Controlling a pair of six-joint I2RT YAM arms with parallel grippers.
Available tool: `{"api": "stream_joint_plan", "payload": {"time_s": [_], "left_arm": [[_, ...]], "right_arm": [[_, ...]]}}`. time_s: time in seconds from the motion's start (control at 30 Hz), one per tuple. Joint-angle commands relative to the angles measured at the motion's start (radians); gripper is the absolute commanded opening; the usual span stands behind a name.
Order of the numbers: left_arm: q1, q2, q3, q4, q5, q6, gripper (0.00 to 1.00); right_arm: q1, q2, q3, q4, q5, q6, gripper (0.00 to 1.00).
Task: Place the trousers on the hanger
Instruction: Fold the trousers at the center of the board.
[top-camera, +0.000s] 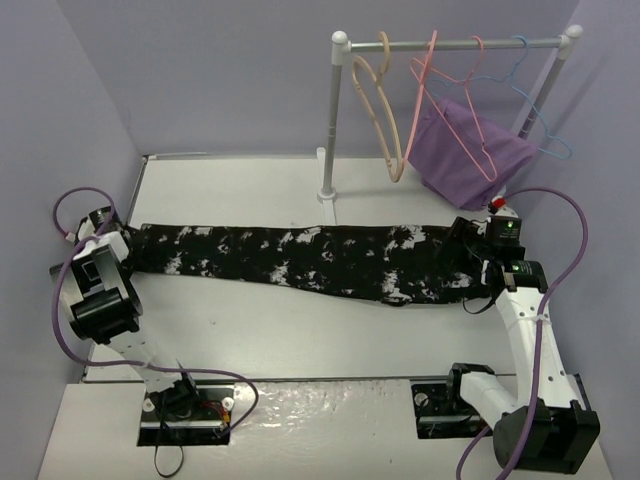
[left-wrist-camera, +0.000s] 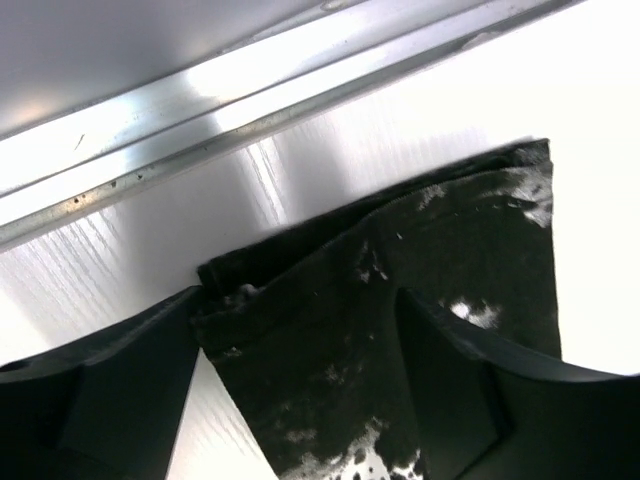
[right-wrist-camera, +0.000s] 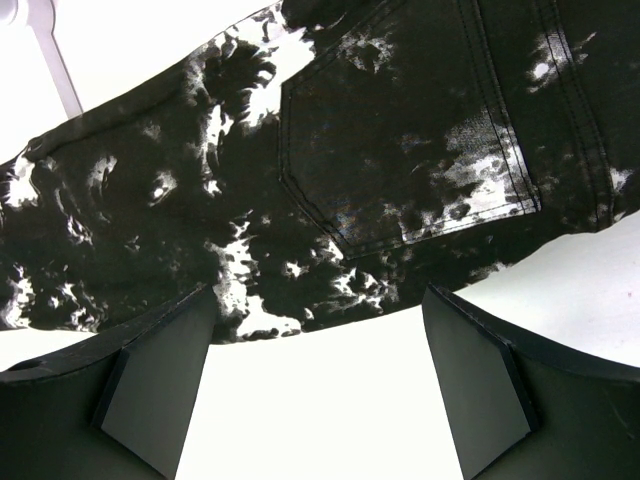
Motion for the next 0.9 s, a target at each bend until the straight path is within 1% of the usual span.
{"api": "stream_joint_plan", "payload": {"time_s": [0.0, 0.07, 0.17, 0.33, 0.43, 0.47, 0.6, 0.63, 0.7, 0.77, 0.87], "left_arm": [[-0.020, 0.059, 0.041, -0.109, -0.031, 0.002, 0.64], [-0.031, 0.082, 0.070, -0.161, -0.056, 0.014, 0.57], [-0.042, 0.117, 0.119, -0.247, -0.082, 0.033, 0.50], [-0.046, 0.182, 0.184, -0.350, -0.085, 0.058, 0.51], [-0.046, 0.209, 0.210, -0.376, -0.079, 0.064, 0.50], [-0.046, 0.221, 0.217, -0.385, -0.079, 0.065, 0.47], [-0.049, 0.233, 0.236, -0.395, -0.072, 0.080, 0.10], [-0.050, 0.237, 0.241, -0.399, -0.072, 0.085, 0.03], [-0.051, 0.242, 0.250, -0.407, -0.070, 0.101, 0.00], [-0.054, 0.236, 0.257, -0.405, -0.067, 0.131, 0.00], [-0.062, 0.162, 0.260, -0.389, -0.075, 0.187, 0.00]], "right_arm": [[0.005, -0.005, 0.015, 0.018, -0.017, -0.011, 0.81], [0.007, -0.005, 0.016, 0.017, -0.019, -0.009, 0.81], [0.005, -0.004, 0.021, 0.017, -0.020, -0.011, 0.81], [0.005, -0.002, 0.029, 0.019, -0.023, -0.012, 0.81], [0.006, -0.003, 0.029, 0.020, -0.028, -0.012, 0.81], [0.007, -0.005, 0.030, 0.020, -0.030, -0.013, 0.81], [0.005, -0.011, 0.032, 0.020, -0.043, -0.018, 0.81], [0.005, -0.011, 0.032, 0.020, -0.045, -0.018, 0.81], [0.006, -0.012, 0.033, 0.022, -0.049, -0.019, 0.81], [0.007, -0.010, 0.035, 0.023, -0.051, -0.024, 0.81], [0.007, -0.011, 0.042, 0.020, -0.051, -0.030, 0.81]]}}
